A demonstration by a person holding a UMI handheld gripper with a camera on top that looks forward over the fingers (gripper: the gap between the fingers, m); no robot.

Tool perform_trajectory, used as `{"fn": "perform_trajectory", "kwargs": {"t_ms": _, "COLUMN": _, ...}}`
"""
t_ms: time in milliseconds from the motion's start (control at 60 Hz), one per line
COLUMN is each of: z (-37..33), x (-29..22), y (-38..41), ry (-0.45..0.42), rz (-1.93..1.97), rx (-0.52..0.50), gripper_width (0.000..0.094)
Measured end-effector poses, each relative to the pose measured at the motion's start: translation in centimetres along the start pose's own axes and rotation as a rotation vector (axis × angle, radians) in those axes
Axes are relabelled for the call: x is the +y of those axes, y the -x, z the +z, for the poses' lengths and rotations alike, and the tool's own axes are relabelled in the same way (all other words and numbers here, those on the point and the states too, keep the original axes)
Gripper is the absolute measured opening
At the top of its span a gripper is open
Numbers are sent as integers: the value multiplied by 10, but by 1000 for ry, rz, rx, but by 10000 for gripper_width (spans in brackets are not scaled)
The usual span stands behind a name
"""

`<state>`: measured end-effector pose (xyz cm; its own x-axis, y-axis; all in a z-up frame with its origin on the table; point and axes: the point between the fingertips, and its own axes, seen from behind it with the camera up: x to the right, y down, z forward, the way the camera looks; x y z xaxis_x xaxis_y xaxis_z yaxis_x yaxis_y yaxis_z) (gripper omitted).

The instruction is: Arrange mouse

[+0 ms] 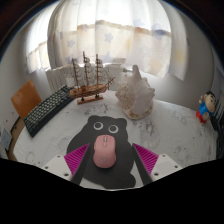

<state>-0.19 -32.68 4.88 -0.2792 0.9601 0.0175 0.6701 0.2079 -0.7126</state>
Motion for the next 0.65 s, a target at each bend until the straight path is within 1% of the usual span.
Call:
{"fn": "perform_trajectory", "kwargs": {"t_ms": 67, "z": -46, "x": -14, "y": -15, "ry": 2, "rz": 2, "rx": 7, "gripper_width": 854}}
{"fn": "perform_trajectory", "kwargs": {"t_ms": 117, "z": -80, "x": -18, "y": -34, "ry": 18, "rz": 9, "rx": 38, "gripper_width": 853}}
{"fn": "perform_trajectory", "kwargs": {"t_ms": 200, "z": -130, "x": -15, "y": -65, "ry": 46, "rz": 9, "rx": 85, "gripper_width": 854}}
{"fn": "perform_trajectory", "kwargs": {"t_ms": 283, "z": -162, "x": -6, "y": -90, "ry": 66, "rz": 37, "rx": 111, "gripper_width": 851}}
{"fn": "perform_trajectory", "kwargs": {"t_ms": 417, "z": -181, "x": 6, "y": -133, "ry": 78, "rz": 98, "rx": 154, "gripper_width": 851}}
{"fn": "perform_trajectory", "kwargs": {"t_ms": 517, "z": -182, "x": 12, "y": -168, "ry": 77, "rz": 110, "rx": 177, "gripper_width": 852}}
{"fn": "perform_trajectory", "kwargs": {"t_ms": 583, "z": -182, "x": 16, "y": -195, "ry": 92, "rz": 110, "rx": 203, "gripper_width": 851}}
{"fn": "perform_trajectory", "kwargs": {"t_ms": 650, "z": -180, "x": 14, "y": -216, "ry": 79, "rz": 116, "rx": 203, "gripper_width": 853}}
